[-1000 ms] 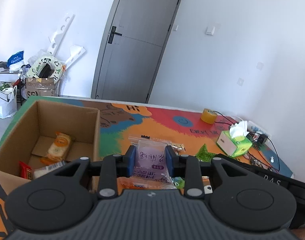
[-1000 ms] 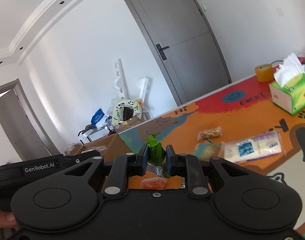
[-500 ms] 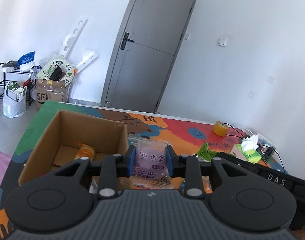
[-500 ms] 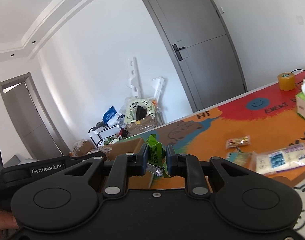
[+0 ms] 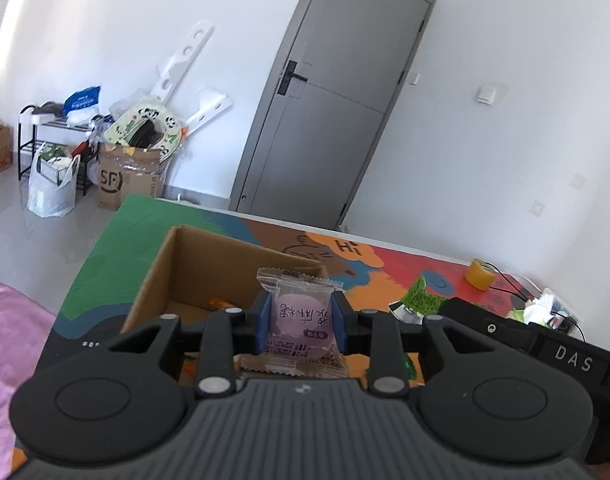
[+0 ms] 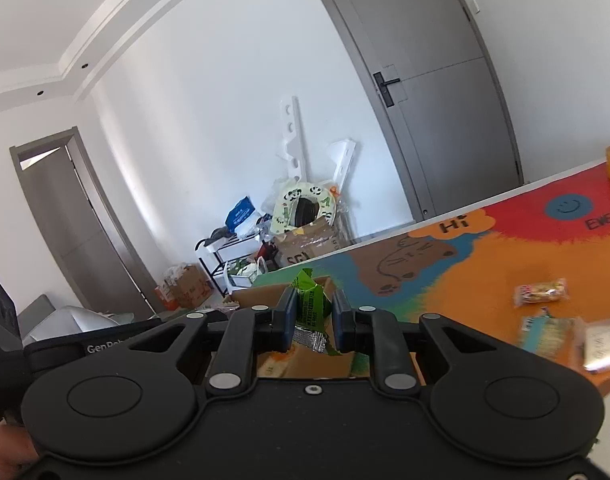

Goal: Organize snacks
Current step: 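Carry the pink packet and green packet over the cardboard box with both grippers, then open both grippers to drop the pink and green packets into the box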

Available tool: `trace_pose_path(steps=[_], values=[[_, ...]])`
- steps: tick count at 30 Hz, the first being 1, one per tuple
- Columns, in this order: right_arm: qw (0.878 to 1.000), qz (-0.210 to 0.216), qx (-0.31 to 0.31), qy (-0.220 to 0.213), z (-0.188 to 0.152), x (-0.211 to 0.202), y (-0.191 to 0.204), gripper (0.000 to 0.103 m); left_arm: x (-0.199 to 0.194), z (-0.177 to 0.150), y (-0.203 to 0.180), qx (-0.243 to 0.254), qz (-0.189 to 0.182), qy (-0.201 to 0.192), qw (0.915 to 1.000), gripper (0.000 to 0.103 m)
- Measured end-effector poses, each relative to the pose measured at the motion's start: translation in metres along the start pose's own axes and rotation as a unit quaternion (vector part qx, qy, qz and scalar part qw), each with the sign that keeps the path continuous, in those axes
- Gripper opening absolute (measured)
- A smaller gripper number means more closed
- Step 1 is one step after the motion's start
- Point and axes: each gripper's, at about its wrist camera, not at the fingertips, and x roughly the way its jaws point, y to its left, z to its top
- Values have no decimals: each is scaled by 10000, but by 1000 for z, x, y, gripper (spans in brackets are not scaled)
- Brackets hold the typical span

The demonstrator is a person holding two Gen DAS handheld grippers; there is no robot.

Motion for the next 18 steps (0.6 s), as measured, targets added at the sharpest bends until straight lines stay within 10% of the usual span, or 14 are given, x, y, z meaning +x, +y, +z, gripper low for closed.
trace_pose_path(steps=[14, 18], values=[[9992, 186, -94, 355, -11, 39, 31, 21, -2, 3, 43, -380, 332, 73, 9987, 45], [9997, 107, 29, 232, -12, 31, 27, 40, -6, 3, 38, -311, 406, 46, 9987, 59]])
